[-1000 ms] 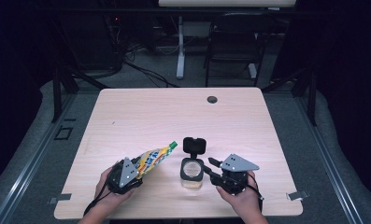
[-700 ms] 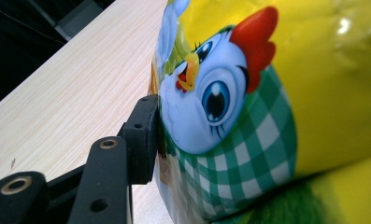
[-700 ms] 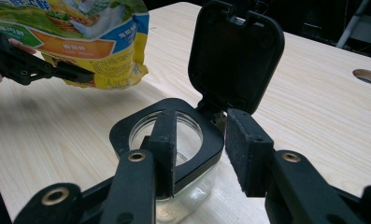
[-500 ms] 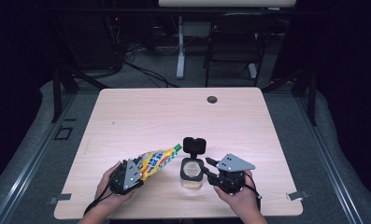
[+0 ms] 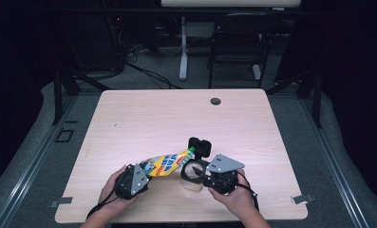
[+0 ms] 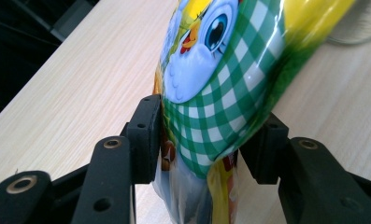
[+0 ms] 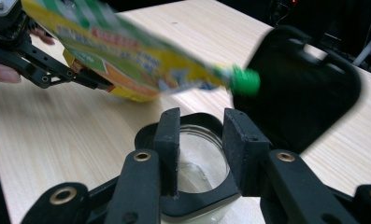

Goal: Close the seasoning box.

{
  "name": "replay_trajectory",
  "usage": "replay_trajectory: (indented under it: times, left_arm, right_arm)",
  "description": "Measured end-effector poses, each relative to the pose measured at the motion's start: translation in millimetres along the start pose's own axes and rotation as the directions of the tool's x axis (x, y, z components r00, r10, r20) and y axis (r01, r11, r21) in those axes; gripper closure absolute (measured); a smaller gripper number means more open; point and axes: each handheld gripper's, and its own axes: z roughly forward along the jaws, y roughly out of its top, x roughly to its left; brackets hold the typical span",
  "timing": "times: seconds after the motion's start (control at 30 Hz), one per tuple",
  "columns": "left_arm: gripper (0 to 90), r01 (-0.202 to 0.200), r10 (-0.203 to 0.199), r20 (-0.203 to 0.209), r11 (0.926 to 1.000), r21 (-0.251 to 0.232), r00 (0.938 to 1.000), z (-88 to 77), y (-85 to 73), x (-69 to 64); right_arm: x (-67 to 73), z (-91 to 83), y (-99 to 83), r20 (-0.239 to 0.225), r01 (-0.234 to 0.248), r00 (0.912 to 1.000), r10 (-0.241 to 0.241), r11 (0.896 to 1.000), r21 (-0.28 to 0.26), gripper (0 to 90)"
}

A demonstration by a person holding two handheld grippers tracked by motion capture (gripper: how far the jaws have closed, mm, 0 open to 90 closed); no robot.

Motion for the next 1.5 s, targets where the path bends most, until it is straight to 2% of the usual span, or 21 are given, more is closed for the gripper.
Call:
replay_trajectory:
  times: [0.07, 0.33, 0.47, 0.63, 0.73, 0.8, 0.97, 1.1, 1.27, 1.5]
  left_arm:
    - [53.9, -0.014, 0.014, 0.001, 0.9999, 0.005, 0.9999, -0.2, 1.3, -0.8]
    - [54.0, 0.014, -0.014, 0.011, 0.9997, -0.017, 0.9998, 0.1, -1.6, 1.0]
    - [54.1, 0.013, -0.013, 0.012, 0.9998, -0.018, 0.9998, 0.4, -2.1, 0.7]
    - [54.1, 0.011, -0.011, 0.013, 0.9998, -0.018, 0.9999, 0.4, -2.4, 0.2]
    - [54.2, -0.013, 0.013, 0.007, 0.9998, -0.017, 0.9999, 0.7, -2.1, -2.1]
    - [54.2, -0.006, 0.006, 0.01, 0.9998, -0.017, 0.9999, 0.7, -2.1, -1.5]
    - [54.2, 0.003, -0.003, 0.016, 0.9998, -0.02, 0.9999, 0.3, -3.3, -0.6]
    - [54.2, 0.013, -0.013, 0.018, 0.9998, -0.018, 0.9997, -0.1, -3.7, 0.2]
    - [54.2, 0.029, -0.028, 0.026, 0.9995, -0.01, 0.9993, -0.6, -4.1, 1.3]
    - [54.0, 0.034, -0.034, 0.036, 0.9994, 0.004, 0.9988, -1.5, -4.9, 2.1]
  right_arm:
    - [3.5, 3.3, 0.8, 0.008, 0.028, 0.9996, -0.028, 1.0, 0.003, 65.3]
    - [6.5, 10.3, 7.5, 0.024, 0.055, 0.9982, -0.055, 0.998, -0.004, 63.7]
    - [7.5, 10.4, 9.9, 0.047, 0.094, 0.9945, -0.094, 0.996, 0.014, 63.5]
    - [5.5, 9.6, 9.2, 0.077, 0.1, 0.9918, -0.102, 0.995, 0.027, 64.3]
    - [2.1, 10.3, 10.0, 0.096, 0.103, 0.9899, -0.104, 0.994, 0.022, 64.3]
    - [0.6, 11.5, 11.6, 0.097, 0.113, 0.9886, -0.115, 0.993, 0.031, 64.3]
    - [3.3, 16.1, 16.6, 0.09, 0.177, 0.9792, -0.181, 0.983, 0.053, 69.0]
    - [4.5, 17.6, 19.7, 0.089, 0.187, 0.9774, -0.192, 0.98, 0.067, 75.7]
    - [7.7, 15.2, 24.1, 0.086, 0.223, 0.9693, -0.231, 0.971, 0.086, 83.0]
    - [14.6, 10.8, 27.3, 0.077, 0.258, 0.9614, -0.264, 0.963, 0.076, 85.6]
